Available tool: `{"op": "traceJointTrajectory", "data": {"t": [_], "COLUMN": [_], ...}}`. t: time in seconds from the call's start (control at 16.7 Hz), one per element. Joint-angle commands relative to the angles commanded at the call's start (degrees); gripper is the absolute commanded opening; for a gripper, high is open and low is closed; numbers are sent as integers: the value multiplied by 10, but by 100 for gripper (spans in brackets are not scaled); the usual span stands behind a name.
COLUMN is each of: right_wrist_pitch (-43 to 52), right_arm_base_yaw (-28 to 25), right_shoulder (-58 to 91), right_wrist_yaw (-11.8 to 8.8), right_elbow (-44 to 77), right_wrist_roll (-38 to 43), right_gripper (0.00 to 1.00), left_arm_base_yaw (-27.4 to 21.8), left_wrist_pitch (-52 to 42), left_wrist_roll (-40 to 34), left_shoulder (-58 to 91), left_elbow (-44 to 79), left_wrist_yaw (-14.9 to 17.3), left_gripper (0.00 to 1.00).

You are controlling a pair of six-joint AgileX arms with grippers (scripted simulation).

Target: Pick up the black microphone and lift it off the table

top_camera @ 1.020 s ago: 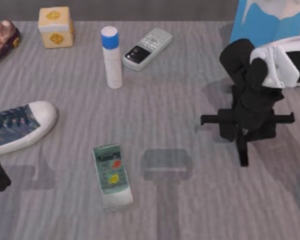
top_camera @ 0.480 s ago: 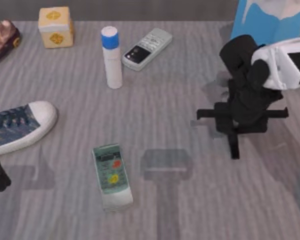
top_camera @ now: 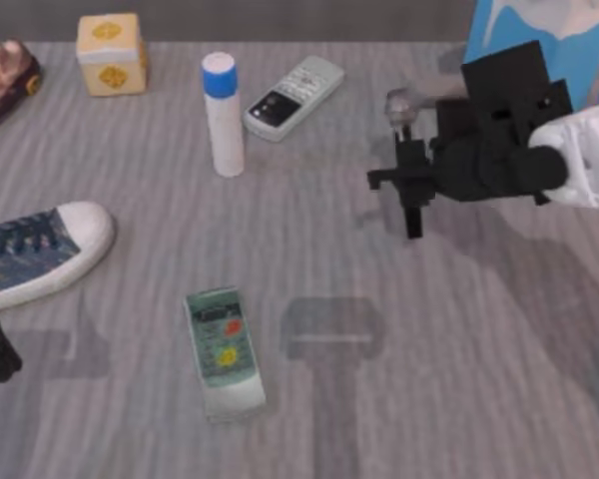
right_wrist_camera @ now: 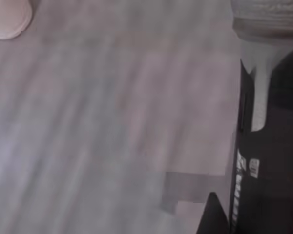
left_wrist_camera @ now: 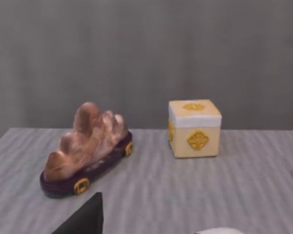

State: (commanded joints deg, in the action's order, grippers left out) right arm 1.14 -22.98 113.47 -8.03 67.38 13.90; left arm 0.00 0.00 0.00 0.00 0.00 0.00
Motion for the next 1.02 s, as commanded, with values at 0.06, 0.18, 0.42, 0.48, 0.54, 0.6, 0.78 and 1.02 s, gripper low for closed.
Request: {"op": "traceJointTrajectory", "data": {"t": [0.06, 0.18, 0.42, 0.48, 0.54, 0.6, 0.78, 1.02], "right_wrist_pitch": [-53, -160, -353, -389, -419, -443, -480, -479], "right_arm_base_yaw": [0, 1, 3, 3, 4, 5, 5, 3], "right_shoulder": [-11, -33, -84, -98, -110, -121, -139, -137], "right_wrist_yaw": [-14, -43, -94, -105, -114, -122, -134, -134], "right_elbow": [-16, -48, -103, -114, -123, -131, -143, -140], "right_wrist_roll": [-13, -39, -88, -98, -108, -116, -129, -128], "right_gripper": [0, 0, 0, 0, 0, 0, 0, 0], "left_arm_base_yaw": [0, 0, 0, 0, 0, 0, 0, 0], "left_wrist_pitch": [0, 0, 0, 0, 0, 0, 0, 0], "left_wrist_roll": [0, 0, 0, 0, 0, 0, 0, 0], "left_shoulder": [0, 0, 0, 0, 0, 0, 0, 0], "left_elbow": [0, 0, 0, 0, 0, 0, 0, 0], "left_wrist_yaw": [0, 0, 0, 0, 0, 0, 0, 0], "left_gripper": [100, 100, 100, 100, 100, 100, 100, 100]}}
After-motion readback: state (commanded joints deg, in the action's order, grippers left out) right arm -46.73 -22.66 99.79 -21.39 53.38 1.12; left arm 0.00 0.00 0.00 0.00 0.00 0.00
